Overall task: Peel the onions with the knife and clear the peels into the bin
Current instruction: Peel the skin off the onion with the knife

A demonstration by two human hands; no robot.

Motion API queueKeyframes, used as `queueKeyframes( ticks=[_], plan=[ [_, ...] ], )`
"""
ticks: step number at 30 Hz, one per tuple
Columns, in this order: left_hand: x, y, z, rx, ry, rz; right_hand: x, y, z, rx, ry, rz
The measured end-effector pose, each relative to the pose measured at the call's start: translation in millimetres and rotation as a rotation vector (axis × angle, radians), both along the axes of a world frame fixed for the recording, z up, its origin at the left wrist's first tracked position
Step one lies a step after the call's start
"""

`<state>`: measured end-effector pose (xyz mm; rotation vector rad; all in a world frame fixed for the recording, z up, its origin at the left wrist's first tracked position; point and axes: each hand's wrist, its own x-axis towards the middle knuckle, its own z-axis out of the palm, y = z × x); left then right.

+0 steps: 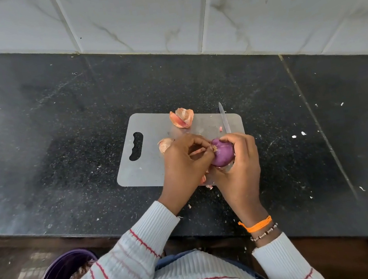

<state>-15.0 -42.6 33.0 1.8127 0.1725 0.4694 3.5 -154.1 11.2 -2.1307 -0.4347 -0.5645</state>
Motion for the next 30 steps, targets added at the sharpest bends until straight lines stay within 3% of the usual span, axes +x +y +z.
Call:
queueKeyframes(
  ticks=[7, 12, 16, 20, 24, 27, 30],
  plan=[
    [0, -11, -3, -0.226, 0.099, 0.035, -2, 4, -5, -0.048, -0.070, -0.110],
    [2, -10, -1, -0.711, 0.172, 0.041, 0, 0, -5, 0.082, -0.087, -0.111],
    [1, -4, -10, -0.635, 0.248, -0.134, 0, -2, -2, 0.155, -0.045, -0.089],
    [0, 0, -10, -0.757, 0.227, -0.295, 1, -4, -1, 0.212, 0.036, -0.039],
    [0, 3, -7, -0.746, 0.223, -0.378, -1, -3, 2, 0.275, 0.134, 0.026],
    [-1, 5, -8, -0.652, 0.236, -0.387, 2, -5, 3, 0.255, 0.184, 0.030],
    [1, 9, -10, -0.414, 0.218, -0.288, 6, -8, 1, 0.282, 0.245, 0.046]
  ],
)
